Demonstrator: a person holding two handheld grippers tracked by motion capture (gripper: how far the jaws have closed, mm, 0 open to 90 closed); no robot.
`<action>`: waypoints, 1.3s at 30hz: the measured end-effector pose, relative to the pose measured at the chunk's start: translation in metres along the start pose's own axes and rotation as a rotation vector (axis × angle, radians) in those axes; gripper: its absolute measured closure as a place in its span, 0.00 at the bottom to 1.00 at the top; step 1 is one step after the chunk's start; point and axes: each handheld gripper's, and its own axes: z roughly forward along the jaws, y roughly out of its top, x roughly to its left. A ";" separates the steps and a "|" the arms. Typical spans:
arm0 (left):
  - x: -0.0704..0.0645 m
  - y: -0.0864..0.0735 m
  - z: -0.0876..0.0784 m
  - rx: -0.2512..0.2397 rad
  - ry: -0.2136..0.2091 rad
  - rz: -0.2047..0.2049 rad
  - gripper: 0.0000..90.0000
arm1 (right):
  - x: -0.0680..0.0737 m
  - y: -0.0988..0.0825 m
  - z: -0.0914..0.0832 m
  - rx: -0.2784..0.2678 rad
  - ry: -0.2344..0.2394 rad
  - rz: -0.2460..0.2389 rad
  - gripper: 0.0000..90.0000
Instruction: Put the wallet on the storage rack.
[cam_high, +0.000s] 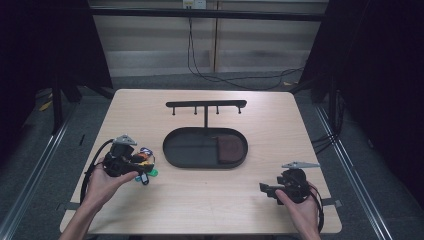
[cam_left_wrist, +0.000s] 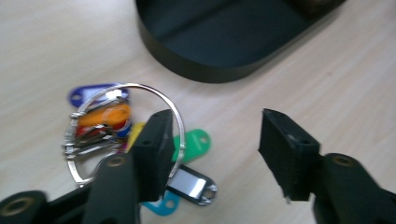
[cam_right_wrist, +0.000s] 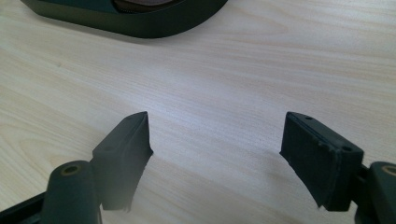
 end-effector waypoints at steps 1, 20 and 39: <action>0.000 0.003 0.002 0.017 0.009 0.002 0.52 | 0.000 0.000 0.000 0.002 0.000 0.000 0.27; 0.005 0.045 0.026 0.277 0.086 -0.004 0.69 | -0.001 0.000 0.001 0.007 0.001 -0.006 0.28; 0.005 0.050 0.056 0.426 0.133 -0.054 0.81 | -0.004 0.001 0.002 0.017 -0.008 -0.004 0.28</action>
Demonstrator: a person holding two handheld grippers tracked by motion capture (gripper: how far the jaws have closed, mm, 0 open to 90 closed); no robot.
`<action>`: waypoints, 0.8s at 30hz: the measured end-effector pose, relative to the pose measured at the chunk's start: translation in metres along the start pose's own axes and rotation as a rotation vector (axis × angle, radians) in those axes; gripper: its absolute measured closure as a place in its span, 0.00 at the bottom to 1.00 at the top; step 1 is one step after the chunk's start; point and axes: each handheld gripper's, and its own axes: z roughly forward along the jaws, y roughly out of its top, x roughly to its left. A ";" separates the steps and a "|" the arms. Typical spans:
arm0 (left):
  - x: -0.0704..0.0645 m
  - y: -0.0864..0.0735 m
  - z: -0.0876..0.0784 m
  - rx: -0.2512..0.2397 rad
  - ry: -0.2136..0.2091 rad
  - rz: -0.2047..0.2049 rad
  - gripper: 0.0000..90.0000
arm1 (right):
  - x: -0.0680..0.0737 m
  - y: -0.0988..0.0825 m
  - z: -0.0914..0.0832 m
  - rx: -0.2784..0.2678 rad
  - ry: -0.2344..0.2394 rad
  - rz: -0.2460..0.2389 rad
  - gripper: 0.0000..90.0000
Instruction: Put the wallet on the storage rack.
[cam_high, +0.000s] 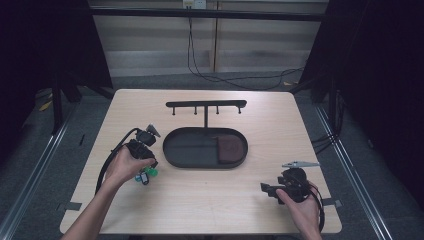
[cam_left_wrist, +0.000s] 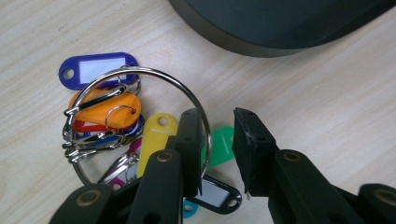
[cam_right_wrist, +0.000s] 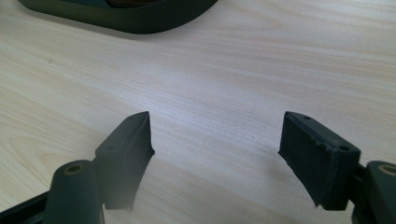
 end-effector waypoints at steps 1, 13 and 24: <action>0.000 0.001 0.002 0.009 -0.007 -0.003 0.80 | 0.000 0.000 0.000 0.004 -0.006 0.002 0.29; 0.007 0.004 0.016 0.053 0.004 -0.037 0.85 | -0.002 0.001 -0.001 0.008 -0.004 0.009 0.29; 0.007 0.004 0.019 0.045 -0.023 -0.029 0.93 | -0.003 0.001 -0.002 0.003 -0.008 0.014 0.29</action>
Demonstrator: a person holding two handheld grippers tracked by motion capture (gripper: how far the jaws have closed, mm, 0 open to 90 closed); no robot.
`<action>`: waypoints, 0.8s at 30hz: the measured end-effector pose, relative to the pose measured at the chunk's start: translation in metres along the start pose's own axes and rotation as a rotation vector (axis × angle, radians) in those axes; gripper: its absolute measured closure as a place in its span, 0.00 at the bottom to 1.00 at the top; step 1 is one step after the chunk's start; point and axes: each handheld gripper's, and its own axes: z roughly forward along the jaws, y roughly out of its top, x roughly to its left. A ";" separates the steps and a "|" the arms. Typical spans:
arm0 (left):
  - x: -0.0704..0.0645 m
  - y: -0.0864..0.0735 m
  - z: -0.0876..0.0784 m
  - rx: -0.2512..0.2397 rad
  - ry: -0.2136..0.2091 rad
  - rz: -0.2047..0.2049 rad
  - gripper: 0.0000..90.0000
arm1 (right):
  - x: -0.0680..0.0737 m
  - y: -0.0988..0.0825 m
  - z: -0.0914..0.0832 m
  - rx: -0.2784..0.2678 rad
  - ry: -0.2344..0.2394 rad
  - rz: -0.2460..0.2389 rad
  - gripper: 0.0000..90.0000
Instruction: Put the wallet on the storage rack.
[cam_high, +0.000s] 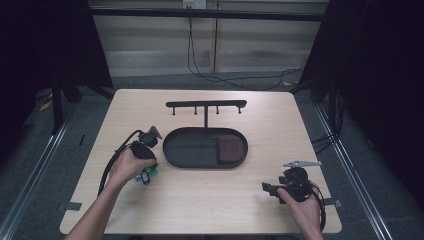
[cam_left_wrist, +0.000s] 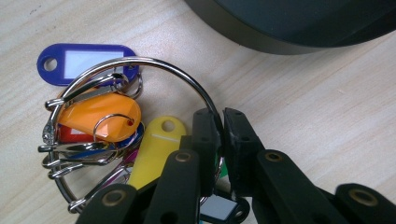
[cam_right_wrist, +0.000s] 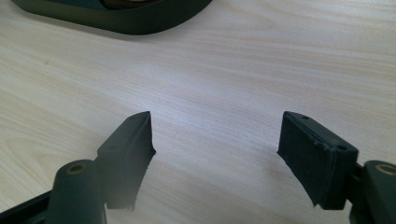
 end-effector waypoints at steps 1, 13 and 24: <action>0.000 0.000 0.000 0.002 0.001 0.004 0.93 | 0.000 0.000 0.000 0.000 0.001 0.001 0.29; -0.003 0.004 0.005 0.064 0.012 0.018 0.97 | -0.001 0.000 0.000 0.001 0.000 0.004 0.29; -0.007 0.003 -0.027 0.078 0.028 0.052 0.97 | -0.001 0.000 0.000 0.005 -0.002 0.002 0.29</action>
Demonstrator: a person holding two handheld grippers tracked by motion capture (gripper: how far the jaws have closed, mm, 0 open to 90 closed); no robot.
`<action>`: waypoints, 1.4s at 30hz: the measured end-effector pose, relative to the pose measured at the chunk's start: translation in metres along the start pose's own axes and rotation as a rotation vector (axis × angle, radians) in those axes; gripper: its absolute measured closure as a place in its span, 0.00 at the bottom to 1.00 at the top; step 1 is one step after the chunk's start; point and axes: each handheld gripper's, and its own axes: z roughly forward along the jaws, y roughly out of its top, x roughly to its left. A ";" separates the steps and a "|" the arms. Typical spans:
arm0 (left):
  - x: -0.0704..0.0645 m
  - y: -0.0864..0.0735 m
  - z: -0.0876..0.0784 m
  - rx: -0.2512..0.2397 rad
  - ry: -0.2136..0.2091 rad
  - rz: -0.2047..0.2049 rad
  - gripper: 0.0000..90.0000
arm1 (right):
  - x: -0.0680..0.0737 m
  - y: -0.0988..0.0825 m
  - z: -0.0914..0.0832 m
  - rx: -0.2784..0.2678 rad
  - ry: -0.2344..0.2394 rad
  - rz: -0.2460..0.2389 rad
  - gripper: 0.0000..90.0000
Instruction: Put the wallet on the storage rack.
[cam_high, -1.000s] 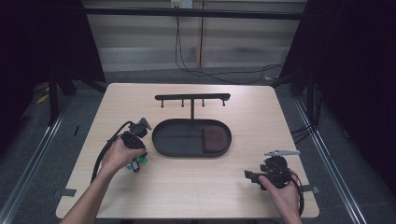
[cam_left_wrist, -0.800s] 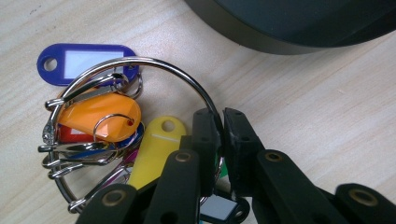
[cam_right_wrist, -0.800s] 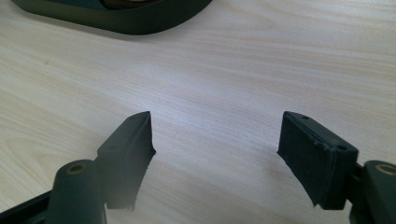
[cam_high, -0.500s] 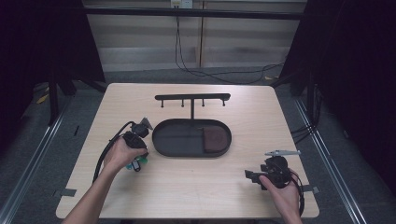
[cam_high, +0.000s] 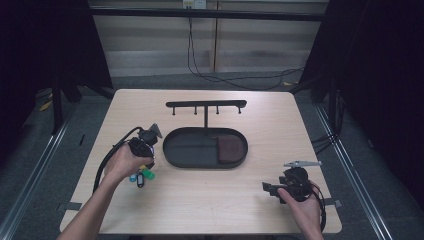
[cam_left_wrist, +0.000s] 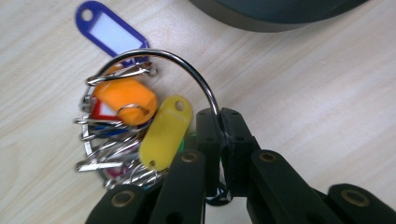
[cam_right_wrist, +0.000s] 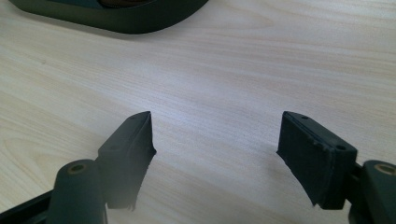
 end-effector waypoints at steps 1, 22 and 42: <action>0.000 0.000 -0.004 0.002 0.004 0.001 0.97 | 0.000 0.000 0.000 0.000 0.000 0.000 0.29; 0.009 -0.011 -0.054 -0.010 -0.010 0.032 0.98 | -0.002 0.000 0.000 0.001 0.002 0.005 0.30; 0.008 -0.013 -0.103 -0.106 -0.031 0.041 0.98 | -0.002 0.000 0.000 0.000 0.005 0.009 0.30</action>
